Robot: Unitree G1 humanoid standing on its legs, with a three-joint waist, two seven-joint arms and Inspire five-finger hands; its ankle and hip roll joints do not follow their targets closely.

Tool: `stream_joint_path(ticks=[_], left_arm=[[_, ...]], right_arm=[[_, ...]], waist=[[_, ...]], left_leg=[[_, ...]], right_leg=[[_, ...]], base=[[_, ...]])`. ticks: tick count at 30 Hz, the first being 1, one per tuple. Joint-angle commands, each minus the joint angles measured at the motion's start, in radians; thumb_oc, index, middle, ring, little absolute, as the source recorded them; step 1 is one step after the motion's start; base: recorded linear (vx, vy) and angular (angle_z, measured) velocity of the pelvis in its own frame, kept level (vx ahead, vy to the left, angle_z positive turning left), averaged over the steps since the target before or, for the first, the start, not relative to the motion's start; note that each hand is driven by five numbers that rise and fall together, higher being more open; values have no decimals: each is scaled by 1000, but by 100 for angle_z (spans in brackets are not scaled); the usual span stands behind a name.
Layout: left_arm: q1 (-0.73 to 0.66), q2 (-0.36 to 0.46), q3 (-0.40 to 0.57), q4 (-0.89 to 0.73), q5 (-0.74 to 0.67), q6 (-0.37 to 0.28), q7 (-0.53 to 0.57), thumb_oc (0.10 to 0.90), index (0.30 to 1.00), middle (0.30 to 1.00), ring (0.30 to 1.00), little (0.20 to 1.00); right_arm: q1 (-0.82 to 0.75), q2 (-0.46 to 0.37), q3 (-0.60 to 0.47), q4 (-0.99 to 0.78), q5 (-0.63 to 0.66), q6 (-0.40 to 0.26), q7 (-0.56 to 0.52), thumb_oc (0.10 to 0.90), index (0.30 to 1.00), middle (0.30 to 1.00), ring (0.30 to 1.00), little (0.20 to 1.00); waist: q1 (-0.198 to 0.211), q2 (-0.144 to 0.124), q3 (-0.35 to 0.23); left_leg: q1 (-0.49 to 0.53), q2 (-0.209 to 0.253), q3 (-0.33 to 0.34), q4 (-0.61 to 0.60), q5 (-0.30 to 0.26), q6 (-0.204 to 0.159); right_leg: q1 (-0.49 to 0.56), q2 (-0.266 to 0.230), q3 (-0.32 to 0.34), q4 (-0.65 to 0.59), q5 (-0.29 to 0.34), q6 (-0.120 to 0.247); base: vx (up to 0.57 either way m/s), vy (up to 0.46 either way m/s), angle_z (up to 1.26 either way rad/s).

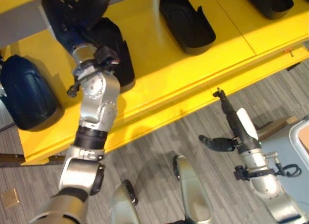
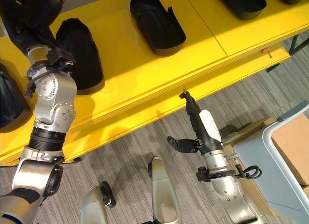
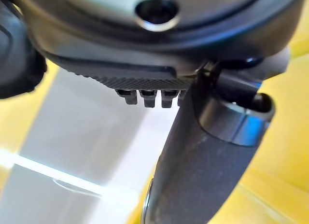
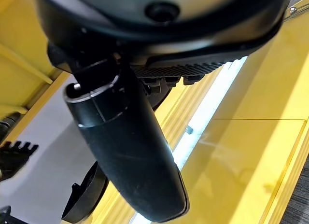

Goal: Move parts from the plastic box to the shelf.

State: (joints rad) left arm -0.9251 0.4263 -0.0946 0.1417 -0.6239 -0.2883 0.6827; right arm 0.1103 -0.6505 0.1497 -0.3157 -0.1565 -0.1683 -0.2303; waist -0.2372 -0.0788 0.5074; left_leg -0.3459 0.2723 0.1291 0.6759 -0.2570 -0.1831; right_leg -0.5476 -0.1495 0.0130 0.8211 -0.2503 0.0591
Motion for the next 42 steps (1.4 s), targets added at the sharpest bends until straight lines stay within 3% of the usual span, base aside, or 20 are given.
stream_joint_path(ticks=[1,7,16,27,35,42], left_arm=[[-16,88,-26,-103,21,-108,-63,900,1000,1000,1000,1000],[109,117,-16,-191,41,-91,-116,900,1000,1000,1000,1000],[424,131,46,-206,-41,-45,-281,900,1000,1000,1000,1000],[709,46,46,-324,-112,7,-444,900,1000,1000,1000,1000],[791,-9,62,-357,-88,20,-421,900,1000,1000,1000,1000],[777,-39,72,-319,-49,21,-364,900,1000,1000,1000,1000]], right_arm=[[-16,16,-66,-85,-13,-75,-16,900,1000,1000,1000,1000],[-13,20,-79,-86,-12,-74,-3,900,1000,1000,1000,1000],[-3,40,-108,-84,-14,-67,16,900,1000,1000,1000,1000],[11,63,-144,-95,-25,-65,40,900,1000,1000,1000,1000],[12,59,-144,-105,-55,-58,38,900,1000,1000,1000,1000],[7,54,-143,-107,-69,-55,24,900,1000,1000,1000,1000]], waist=[[15,-6,-95],[26,-1,-92],[40,2,-83],[52,-1,-72],[67,-9,-60],[72,-16,-53]], left_leg=[[-12,49,-86,-32,62,-6],[-8,47,-88,-40,66,-4],[4,48,-81,-49,73,-1],[5,48,-75,-51,76,5],[-6,43,-75,-50,80,9],[-13,42,-78,-47,83,10]], right_leg=[[79,-102,54,-118,86,102],[86,-104,52,-121,87,100],[97,-103,56,-139,100,95],[100,-105,57,-155,113,93],[96,-106,54,-158,119,92],[88,-106,56,-155,121,92]], base=[[0,0,0],[0,0,0],[0,0,0],[-2,3,-1],[0,0,0],[0,0,0]])
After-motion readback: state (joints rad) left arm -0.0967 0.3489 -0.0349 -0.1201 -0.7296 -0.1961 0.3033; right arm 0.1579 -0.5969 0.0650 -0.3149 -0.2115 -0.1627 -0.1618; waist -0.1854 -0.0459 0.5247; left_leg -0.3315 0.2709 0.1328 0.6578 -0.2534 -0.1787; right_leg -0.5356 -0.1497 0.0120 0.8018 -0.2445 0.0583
